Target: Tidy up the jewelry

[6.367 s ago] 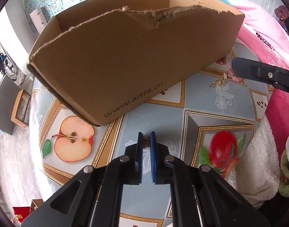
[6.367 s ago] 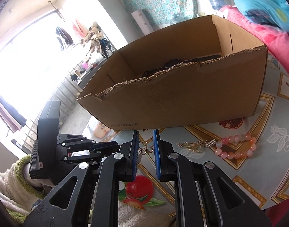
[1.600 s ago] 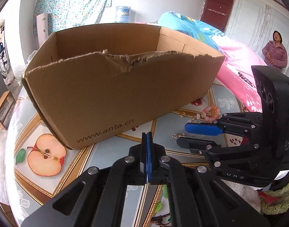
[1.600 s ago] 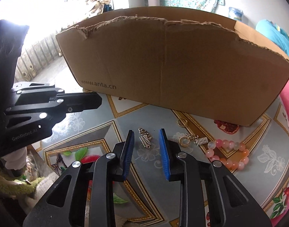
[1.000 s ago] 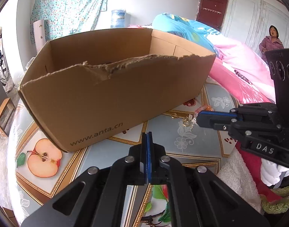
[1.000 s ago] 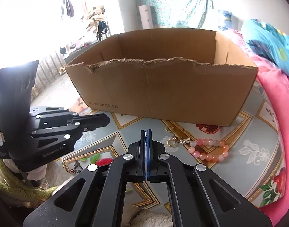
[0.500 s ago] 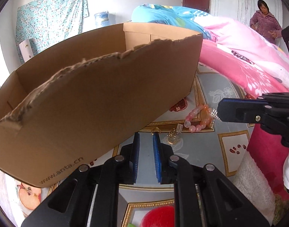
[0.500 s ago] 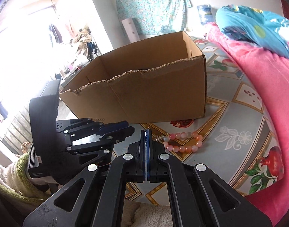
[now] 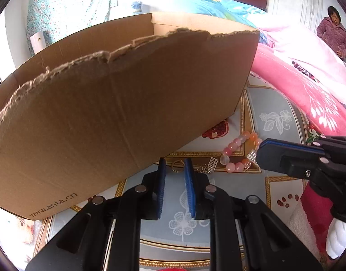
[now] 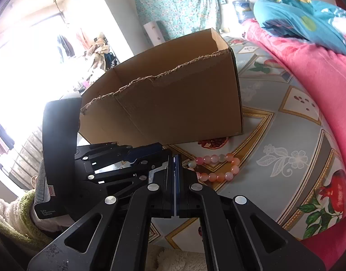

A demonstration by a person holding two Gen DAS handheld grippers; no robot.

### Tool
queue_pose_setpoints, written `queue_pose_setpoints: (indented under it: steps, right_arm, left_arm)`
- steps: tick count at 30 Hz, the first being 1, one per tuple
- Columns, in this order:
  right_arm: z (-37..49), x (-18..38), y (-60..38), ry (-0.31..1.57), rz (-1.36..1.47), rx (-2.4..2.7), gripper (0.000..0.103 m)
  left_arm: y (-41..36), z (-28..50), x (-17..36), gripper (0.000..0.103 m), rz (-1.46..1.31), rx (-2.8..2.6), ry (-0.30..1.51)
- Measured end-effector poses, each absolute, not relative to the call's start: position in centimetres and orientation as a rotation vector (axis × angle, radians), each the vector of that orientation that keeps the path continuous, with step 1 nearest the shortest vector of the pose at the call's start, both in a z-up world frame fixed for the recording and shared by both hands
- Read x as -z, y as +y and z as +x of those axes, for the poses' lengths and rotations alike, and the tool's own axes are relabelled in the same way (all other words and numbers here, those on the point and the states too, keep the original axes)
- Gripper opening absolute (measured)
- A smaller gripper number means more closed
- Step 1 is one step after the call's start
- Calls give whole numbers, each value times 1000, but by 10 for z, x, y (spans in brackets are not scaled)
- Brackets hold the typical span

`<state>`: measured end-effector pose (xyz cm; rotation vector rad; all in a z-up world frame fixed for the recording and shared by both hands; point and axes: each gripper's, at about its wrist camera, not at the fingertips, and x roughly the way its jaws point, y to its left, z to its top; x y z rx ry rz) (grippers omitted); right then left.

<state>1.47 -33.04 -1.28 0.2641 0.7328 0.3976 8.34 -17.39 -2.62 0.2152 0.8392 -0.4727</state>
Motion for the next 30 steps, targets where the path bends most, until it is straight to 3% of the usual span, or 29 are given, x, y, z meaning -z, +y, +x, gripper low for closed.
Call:
queue_pose_setpoints:
  steps: [7,9,23,30]
  right_arm:
    - [11,14,-333,725,272,-389,0]
    - [10,13,-334,725,273,-387,0]
    - [4,-1,-328,694,252,-380,0]
    - [-6,-24,-320,639,214,-387,0]
  left_arm:
    - [-187,77,28,16,255,381,794]
    - [-189,77,28,11,259,383,789]
    - [-175,70,25,10,228,410,803]
    - [-152,44,0,10,218,462,707]
